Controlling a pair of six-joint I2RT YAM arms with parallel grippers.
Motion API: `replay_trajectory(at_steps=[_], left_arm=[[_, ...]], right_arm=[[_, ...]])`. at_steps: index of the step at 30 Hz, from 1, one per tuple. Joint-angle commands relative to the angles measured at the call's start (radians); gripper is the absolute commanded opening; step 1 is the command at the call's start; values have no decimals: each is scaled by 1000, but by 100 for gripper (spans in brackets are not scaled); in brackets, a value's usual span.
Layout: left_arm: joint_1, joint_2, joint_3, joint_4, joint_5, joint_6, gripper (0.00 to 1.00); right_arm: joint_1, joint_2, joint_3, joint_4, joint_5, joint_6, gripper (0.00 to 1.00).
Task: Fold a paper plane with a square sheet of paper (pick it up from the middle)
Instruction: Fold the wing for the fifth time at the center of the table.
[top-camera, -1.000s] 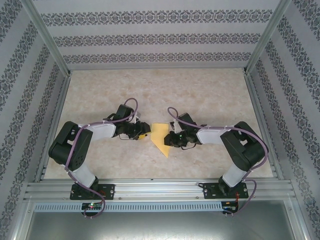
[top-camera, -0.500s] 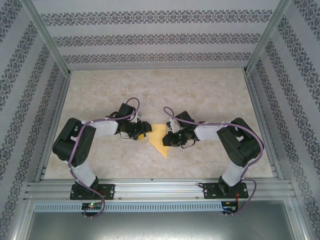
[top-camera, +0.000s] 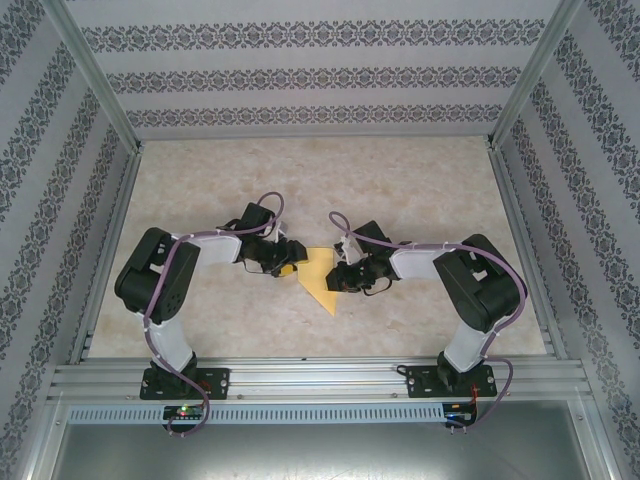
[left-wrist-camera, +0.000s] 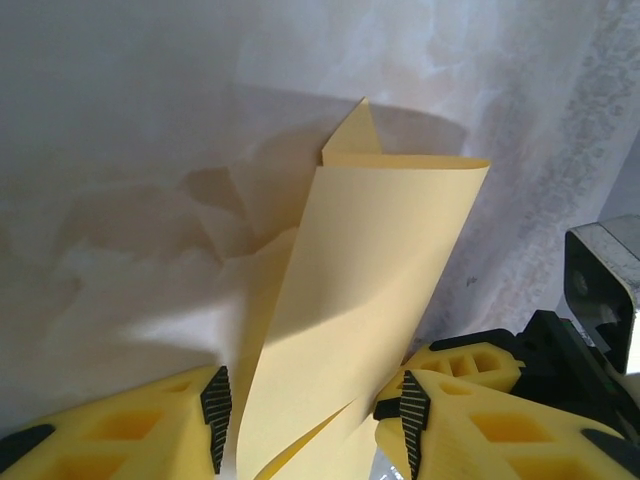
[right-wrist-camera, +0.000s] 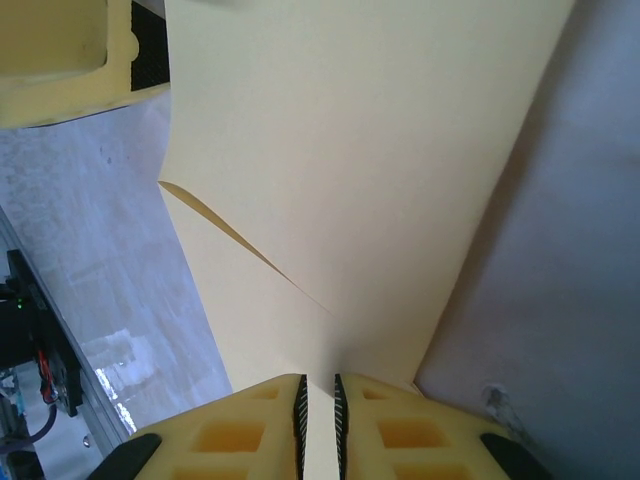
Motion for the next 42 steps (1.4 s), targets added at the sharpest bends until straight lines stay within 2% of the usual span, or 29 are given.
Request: replay_trajectory(at_steps=[1,9,16,23,26,32,33,37,42], left_arm=[[1,30,24,13,46,24,49],[-1,42,33,37,89,25,43],[-1,34,34,41,92,23,48],[-1,71,42,125,180,-14,49],[0,84,66,81,165,9,45],[1,80,72,61,143,16,24],[-1,72,70,52,129,19,19],[0,28,36,41,42,0,8],[-1,-51,-49,114,-25,-92,4]], right_arm=[[-11,32,11,-16,11,-29,19],[-12,40,13,-11,5,-31,20],[-17,35,8,-10,3,-32,20],[-22,37,7,-4,-2,-34,20],[-24,36,8,-3,-9,-39,20],[-28,18,0,7,-7,-28,21],[-29,6,-4,18,-11,-16,23],[-28,-70,-35,92,-7,53,28],[-9,-166,-74,137,29,133,29]])
